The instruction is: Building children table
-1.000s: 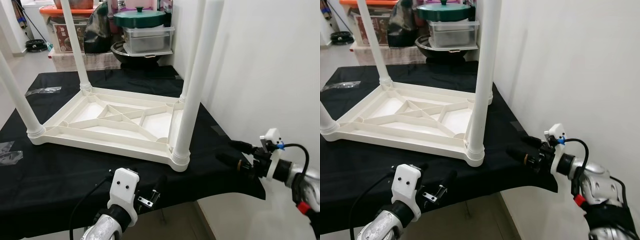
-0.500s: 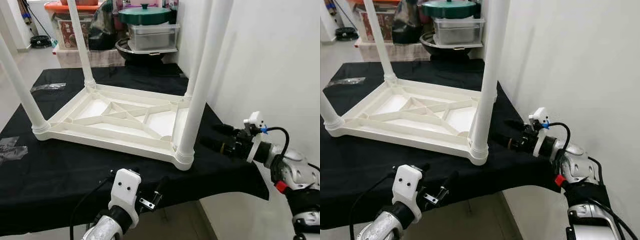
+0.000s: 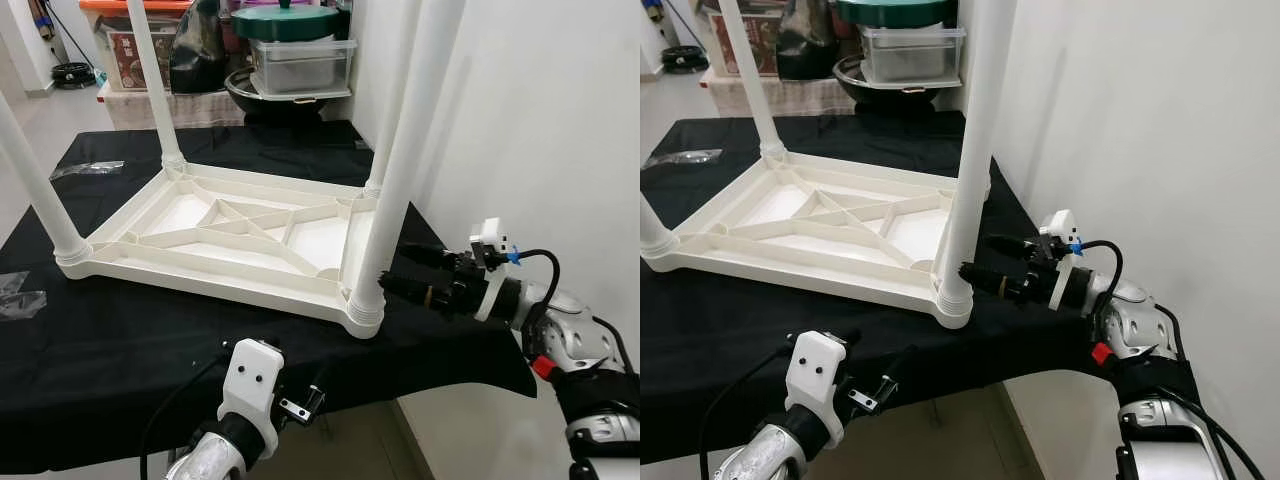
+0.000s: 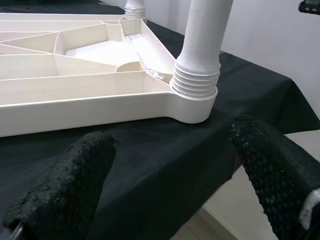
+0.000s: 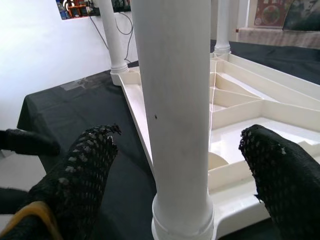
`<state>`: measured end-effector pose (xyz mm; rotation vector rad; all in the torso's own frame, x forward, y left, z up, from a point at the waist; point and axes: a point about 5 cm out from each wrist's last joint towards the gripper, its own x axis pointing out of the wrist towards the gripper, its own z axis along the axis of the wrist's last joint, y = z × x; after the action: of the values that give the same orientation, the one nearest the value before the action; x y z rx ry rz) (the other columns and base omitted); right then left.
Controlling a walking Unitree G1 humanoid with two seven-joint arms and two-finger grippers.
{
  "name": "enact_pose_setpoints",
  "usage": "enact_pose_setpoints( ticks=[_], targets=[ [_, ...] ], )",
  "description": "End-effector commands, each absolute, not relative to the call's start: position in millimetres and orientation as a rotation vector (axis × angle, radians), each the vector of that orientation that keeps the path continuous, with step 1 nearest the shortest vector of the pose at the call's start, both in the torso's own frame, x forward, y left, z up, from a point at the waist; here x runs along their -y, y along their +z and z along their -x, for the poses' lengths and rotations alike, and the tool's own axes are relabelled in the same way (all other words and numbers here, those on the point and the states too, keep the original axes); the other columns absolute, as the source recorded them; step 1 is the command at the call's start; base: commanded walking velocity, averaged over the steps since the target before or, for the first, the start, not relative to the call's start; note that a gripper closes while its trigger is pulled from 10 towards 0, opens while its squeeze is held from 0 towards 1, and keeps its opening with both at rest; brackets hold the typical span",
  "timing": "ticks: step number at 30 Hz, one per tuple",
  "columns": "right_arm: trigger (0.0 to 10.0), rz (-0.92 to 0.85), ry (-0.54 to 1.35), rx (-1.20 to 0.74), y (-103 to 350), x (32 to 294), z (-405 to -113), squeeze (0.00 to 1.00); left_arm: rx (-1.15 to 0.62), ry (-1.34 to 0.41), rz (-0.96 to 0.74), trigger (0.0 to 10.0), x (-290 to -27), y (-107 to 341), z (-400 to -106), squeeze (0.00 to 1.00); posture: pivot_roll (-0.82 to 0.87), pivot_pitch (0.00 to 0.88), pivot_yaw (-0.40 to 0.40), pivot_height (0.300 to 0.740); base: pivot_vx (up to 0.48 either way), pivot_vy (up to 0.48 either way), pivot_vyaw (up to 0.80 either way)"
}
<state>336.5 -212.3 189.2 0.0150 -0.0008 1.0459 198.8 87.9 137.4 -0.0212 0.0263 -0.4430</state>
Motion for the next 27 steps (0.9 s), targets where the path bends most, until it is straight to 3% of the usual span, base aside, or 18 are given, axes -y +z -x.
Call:
enact_pose_setpoints(
  ticks=[1,27],
  targets=[
    [10.0,0.015,1.057,0.010,192.5,206.5,-339.6,0.00,-0.031,-0.448,0.016,10.0,-87.5,137.9,-196.5,0.00,0.09,0.073,-0.063,0.740,0.000,0.000,0.00],
    [10.0,-0.010,1.040,0.051,191.6,163.4,-361.9,0.00,-0.029,-0.451,0.012,10.0,-85.3,137.8,-196.4,0.00,0.10,0.063,-0.075,0.740,0.000,0.000,0.00]
  ],
)
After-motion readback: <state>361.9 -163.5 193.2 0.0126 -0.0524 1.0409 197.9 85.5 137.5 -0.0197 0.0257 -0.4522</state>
